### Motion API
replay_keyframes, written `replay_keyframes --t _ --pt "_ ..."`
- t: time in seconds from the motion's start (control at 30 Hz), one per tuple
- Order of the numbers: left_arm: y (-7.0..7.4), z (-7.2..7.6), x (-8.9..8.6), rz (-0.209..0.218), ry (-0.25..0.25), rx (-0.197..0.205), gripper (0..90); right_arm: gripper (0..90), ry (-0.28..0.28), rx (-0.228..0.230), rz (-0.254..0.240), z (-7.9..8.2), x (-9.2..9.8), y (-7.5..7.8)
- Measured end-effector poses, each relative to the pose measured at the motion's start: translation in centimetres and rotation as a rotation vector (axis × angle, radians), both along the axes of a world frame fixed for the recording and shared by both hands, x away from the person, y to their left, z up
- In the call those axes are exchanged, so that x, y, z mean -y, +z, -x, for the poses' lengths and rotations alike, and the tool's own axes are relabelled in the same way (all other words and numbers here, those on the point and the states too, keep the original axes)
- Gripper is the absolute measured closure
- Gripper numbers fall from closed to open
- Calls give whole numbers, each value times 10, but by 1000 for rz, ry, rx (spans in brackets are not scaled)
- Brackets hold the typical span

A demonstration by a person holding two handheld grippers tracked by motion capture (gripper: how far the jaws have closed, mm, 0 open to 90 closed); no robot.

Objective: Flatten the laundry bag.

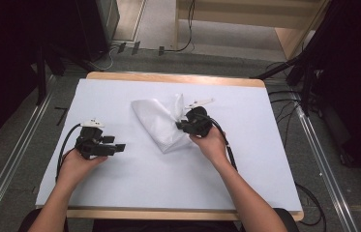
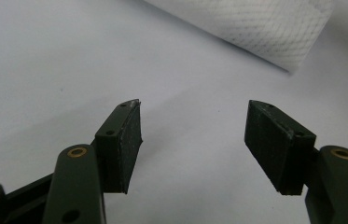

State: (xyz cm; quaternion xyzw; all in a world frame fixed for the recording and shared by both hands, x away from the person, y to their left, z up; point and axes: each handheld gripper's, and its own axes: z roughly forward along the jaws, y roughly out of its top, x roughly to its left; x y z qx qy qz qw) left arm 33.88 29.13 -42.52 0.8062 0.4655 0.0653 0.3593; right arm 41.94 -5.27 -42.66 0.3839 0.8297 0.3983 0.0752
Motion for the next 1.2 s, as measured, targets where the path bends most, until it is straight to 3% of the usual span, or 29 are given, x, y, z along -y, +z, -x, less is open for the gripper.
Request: replay_keyframes --t 0.37,0.8,1.2 --pt "2 0 -7 16 18 2 369 804 73 18 -2 12 -21 12" --pt "7 -2 -22 22 48 -8 365 742 161 16 -52 20 -54 25" --pt "9 -4 -37 30 82 -5 366 723 241 6 -15 26 -89 36"
